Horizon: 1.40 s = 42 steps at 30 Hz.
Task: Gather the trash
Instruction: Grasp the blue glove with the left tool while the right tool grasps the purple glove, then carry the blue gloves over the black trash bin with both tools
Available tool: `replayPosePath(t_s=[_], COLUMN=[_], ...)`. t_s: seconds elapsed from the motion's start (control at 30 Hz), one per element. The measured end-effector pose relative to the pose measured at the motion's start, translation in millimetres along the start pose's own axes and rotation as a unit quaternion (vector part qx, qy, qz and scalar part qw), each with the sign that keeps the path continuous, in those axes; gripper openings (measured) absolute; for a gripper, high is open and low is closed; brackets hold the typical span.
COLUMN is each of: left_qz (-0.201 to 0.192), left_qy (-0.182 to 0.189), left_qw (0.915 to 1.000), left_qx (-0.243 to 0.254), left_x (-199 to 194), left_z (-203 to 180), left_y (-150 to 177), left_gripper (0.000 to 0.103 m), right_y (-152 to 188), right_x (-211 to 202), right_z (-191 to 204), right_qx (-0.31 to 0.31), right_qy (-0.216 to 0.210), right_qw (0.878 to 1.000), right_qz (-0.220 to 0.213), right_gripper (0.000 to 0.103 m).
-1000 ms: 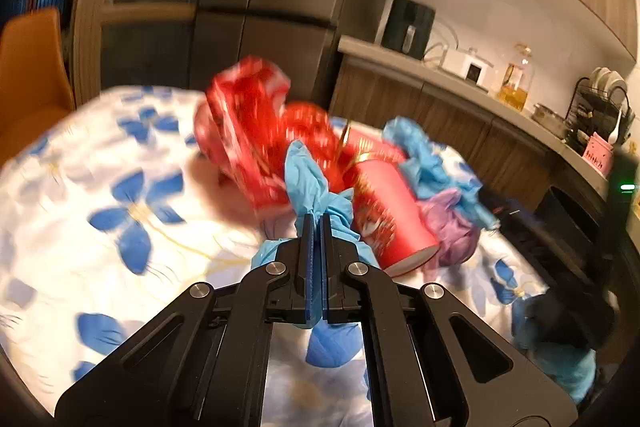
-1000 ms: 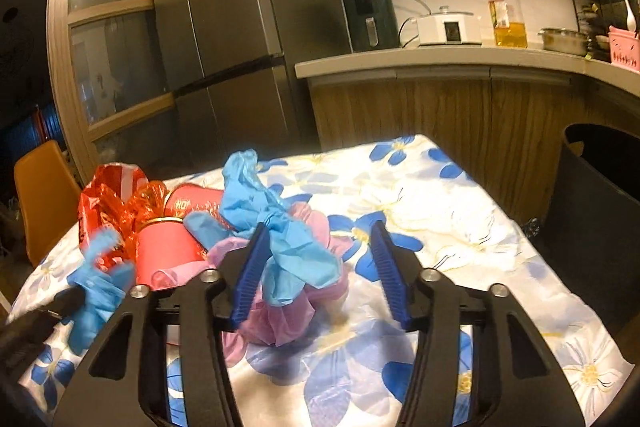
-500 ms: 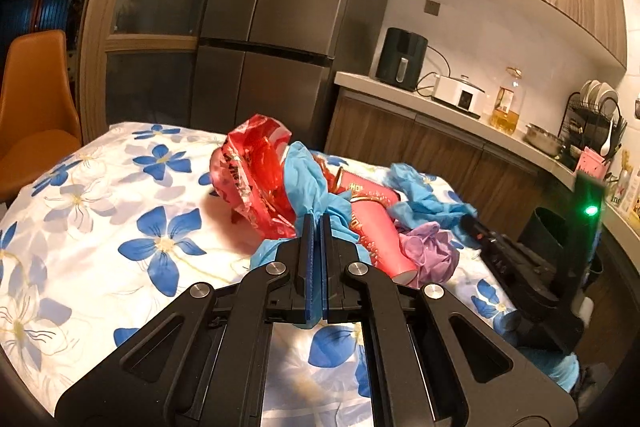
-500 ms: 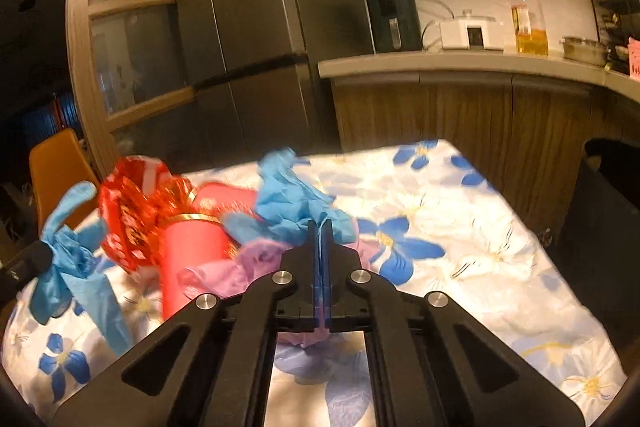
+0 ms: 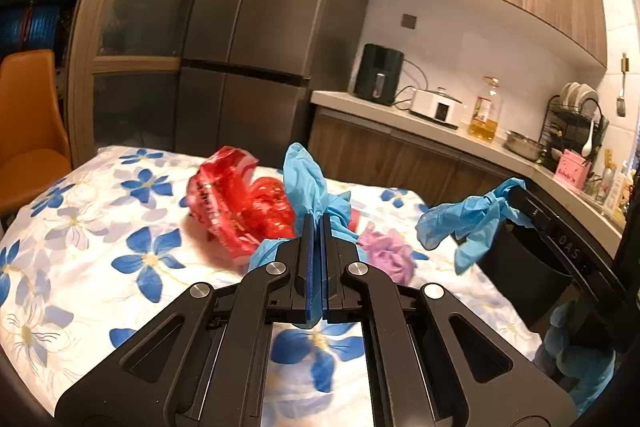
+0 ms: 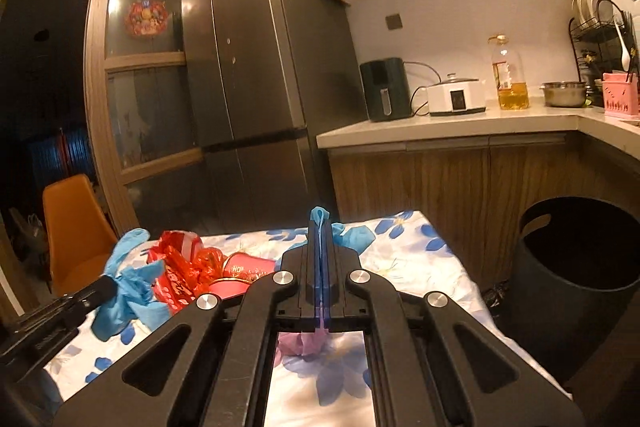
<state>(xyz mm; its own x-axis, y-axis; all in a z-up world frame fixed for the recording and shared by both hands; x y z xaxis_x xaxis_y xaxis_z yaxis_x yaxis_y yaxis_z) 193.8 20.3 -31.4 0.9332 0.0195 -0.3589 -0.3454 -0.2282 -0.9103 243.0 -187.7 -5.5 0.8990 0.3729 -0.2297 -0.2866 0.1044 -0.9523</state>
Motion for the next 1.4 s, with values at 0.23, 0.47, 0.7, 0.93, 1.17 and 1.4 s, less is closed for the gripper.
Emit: replayPosePath(t_s=[0.23, 0.47, 0.7, 0.93, 1.17, 1.4], left_qz=[0.000, 0.000, 0.000, 0.002, -0.007, -0.011], left_qy=[0.013, 0.034, 0.059, 0.087, 0.123, 0.158], left_qw=[0.9998, 0.9990, 0.9969, 0.9938, 0.9870, 0.9788], left_qx=[0.013, 0.030, 0.053, 0.069, 0.103, 0.129], left_x=[-6.7, -10.2, -4.4, 11.2, 27.9, 41.7], left_z=[-26.6, -60.0, -100.8, -147.7, -209.1, -264.3], left_y=[1.6, 1.0, -4.9, -16.4, -30.4, -32.3], left_gripper=[0.001, 0.001, 0.001, 0.001, 0.001, 0.001], right_y=[-5.8, -7.8, -16.0, -30.2, -48.8, -62.2], right_x=[-27.0, -47.9, -65.1, -80.4, -96.0, -105.5], right_z=[-11.0, -22.7, -44.6, -72.0, -112.4, -157.7], right_qx=[0.001, 0.002, 0.012, 0.013, 0.022, 0.033], right_qy=[0.007, 0.014, 0.033, 0.064, 0.109, 0.153], right_qw=[1.000, 1.000, 0.999, 0.996, 0.990, 0.983], right_qz=[-0.009, -0.017, -0.032, -0.054, -0.083, -0.098], right_gripper=[0.001, 0.001, 0.001, 0.001, 0.001, 0.001])
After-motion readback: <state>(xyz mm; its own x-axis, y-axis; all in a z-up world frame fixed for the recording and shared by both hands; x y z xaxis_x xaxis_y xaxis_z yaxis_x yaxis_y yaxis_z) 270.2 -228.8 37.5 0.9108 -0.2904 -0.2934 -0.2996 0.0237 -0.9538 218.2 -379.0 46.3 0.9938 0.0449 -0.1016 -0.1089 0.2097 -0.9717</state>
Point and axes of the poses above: each gripper's, at about its wrist camera, not at the fingertips, and x roughly the way its jaws point, z to its left, y to its underside, the point moved 5 cm from there along x, roughly the way its jaws point, and after that the axes turned 2 degrees about z, right-handed, at the moved point
